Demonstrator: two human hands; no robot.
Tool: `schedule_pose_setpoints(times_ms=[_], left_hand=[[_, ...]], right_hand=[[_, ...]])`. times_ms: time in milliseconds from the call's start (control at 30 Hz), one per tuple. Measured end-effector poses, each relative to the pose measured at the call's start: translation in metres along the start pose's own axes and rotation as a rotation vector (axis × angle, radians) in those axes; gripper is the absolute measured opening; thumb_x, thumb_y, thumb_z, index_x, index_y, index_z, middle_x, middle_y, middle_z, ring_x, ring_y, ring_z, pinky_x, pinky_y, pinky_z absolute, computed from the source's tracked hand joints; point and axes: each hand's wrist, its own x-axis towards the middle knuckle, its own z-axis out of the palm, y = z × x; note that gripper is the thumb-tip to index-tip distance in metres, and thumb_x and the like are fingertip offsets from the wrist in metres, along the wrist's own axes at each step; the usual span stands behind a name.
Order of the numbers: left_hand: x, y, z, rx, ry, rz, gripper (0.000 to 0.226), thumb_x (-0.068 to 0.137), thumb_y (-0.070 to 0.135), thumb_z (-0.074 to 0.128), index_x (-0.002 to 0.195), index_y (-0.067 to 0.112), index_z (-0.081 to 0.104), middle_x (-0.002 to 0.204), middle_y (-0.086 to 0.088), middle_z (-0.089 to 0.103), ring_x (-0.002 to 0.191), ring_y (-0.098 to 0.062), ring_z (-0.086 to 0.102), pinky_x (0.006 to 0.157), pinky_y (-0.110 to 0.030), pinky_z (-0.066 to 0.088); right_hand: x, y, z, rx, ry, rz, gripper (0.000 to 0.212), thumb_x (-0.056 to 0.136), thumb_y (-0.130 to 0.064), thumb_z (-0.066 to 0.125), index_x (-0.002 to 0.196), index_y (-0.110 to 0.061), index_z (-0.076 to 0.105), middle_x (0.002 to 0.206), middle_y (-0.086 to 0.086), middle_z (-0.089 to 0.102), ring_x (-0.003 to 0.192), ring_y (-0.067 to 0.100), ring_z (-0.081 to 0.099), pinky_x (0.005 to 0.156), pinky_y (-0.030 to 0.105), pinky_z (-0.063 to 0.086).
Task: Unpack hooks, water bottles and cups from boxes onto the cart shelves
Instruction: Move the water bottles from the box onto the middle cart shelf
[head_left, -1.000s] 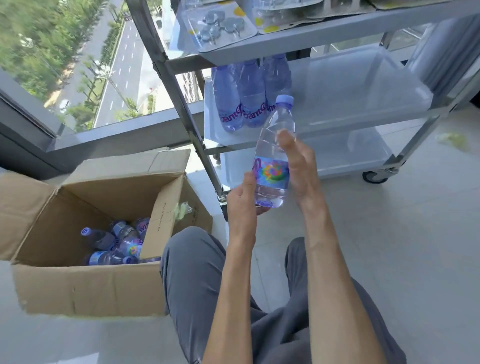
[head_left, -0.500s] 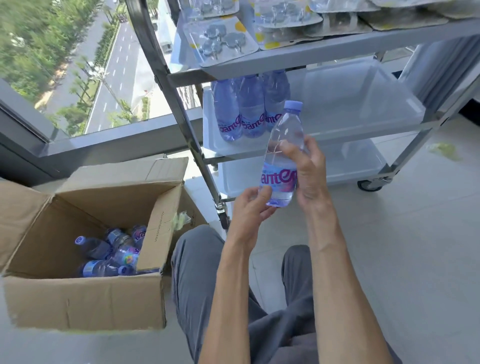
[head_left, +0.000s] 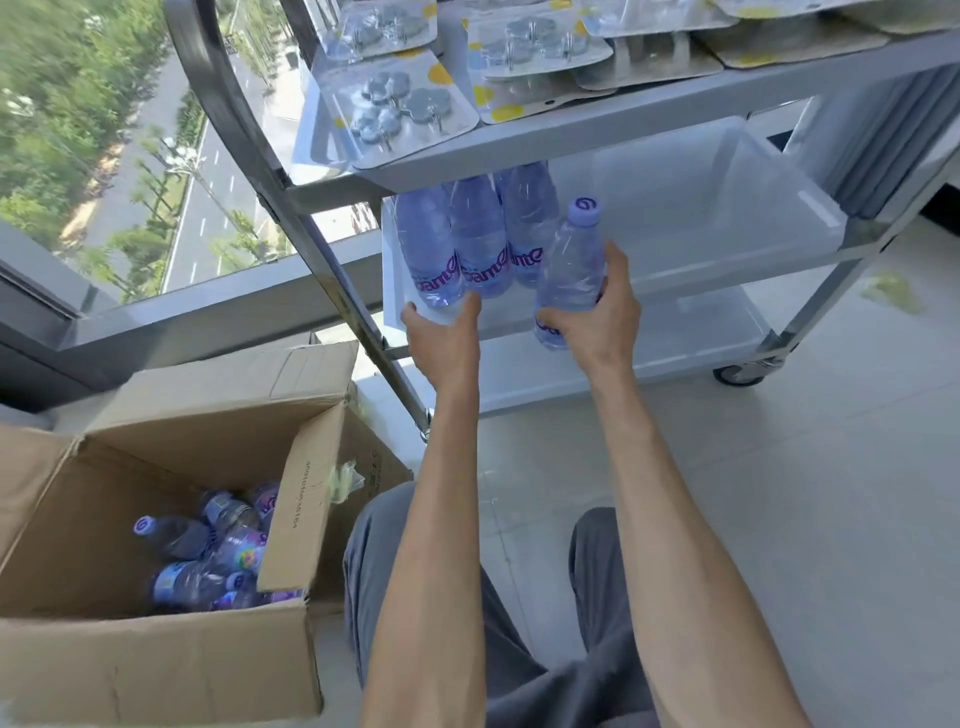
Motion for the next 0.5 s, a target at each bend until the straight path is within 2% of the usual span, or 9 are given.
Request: schedule_pose_setpoints(times_ms=[67, 133, 167, 267, 400, 500], left_hand=[[0.028, 0.011, 0.012, 0.09, 0.105, 0.041, 0.113, 0.074, 0.043, 0.083, 0.156, 0.011, 0.012, 0.158, -0.014, 0.027, 0.145, -0.029, 0.028, 0.11, -0.043, 0.033], [0.045, 0.017, 0.027, 0.163, 0.109, 0.057, 0.125, 0.071, 0.047, 0.084, 0.157, 0.009, 0.001, 0.161, -0.017, 0.016, 0.149, -0.031, 0.019, 0.113, -0.045, 0.031], [0.051, 0.017, 0.033, 0.188, 0.098, 0.057, 0.128, 0.071, 0.049, 0.084, 0.157, 0.008, -0.002, 0.161, -0.019, 0.014, 0.149, -0.032, 0.018, 0.113, -0.045, 0.031], [0.058, 0.007, 0.046, 0.22, 0.053, 0.052, 0.131, 0.071, 0.05, 0.084, 0.156, 0.007, -0.005, 0.16, -0.021, 0.014, 0.148, -0.036, 0.019, 0.115, -0.048, 0.033], [0.063, -0.007, 0.051, 0.243, 0.043, 0.058, 0.129, 0.071, 0.053, 0.082, 0.156, 0.007, -0.003, 0.158, -0.021, 0.022, 0.145, -0.036, 0.027, 0.114, -0.048, 0.034], [0.067, -0.005, 0.054, 0.229, 0.041, 0.061, 0.129, 0.07, 0.055, 0.082, 0.156, 0.009, -0.002, 0.155, -0.021, 0.028, 0.143, -0.036, 0.03, 0.113, -0.049, 0.035]], right_hand=[[0.01, 0.003, 0.013, 0.004, -0.011, -0.028, 0.077, 0.052, -0.019, 0.08, 0.12, -0.033, 0.046, 0.091, -0.009, 0.069, 0.075, 0.016, 0.066, 0.063, 0.02, 0.052], [0.022, 0.003, 0.025, 0.012, -0.013, -0.032, 0.079, 0.053, -0.019, 0.081, 0.123, -0.027, 0.046, 0.095, -0.007, 0.068, 0.075, 0.01, 0.064, 0.06, 0.011, 0.047], [0.027, 0.002, 0.031, 0.008, -0.025, -0.026, 0.078, 0.054, -0.02, 0.08, 0.124, -0.024, 0.047, 0.096, -0.007, 0.068, 0.076, 0.01, 0.064, 0.06, 0.014, 0.048], [0.036, 0.003, 0.043, -0.019, -0.04, -0.064, 0.074, 0.056, -0.016, 0.078, 0.125, -0.021, 0.052, 0.101, -0.006, 0.07, 0.081, 0.012, 0.065, 0.07, 0.027, 0.054], [0.038, 0.009, 0.05, -0.014, -0.004, -0.145, 0.078, 0.061, -0.012, 0.081, 0.133, -0.016, 0.053, 0.114, 0.005, 0.064, 0.105, 0.02, 0.061, 0.085, 0.033, 0.054], [0.038, 0.013, 0.055, -0.016, 0.026, -0.146, 0.082, 0.064, -0.013, 0.08, 0.139, -0.016, 0.049, 0.12, 0.007, 0.061, 0.11, 0.017, 0.058, 0.089, 0.03, 0.052]])
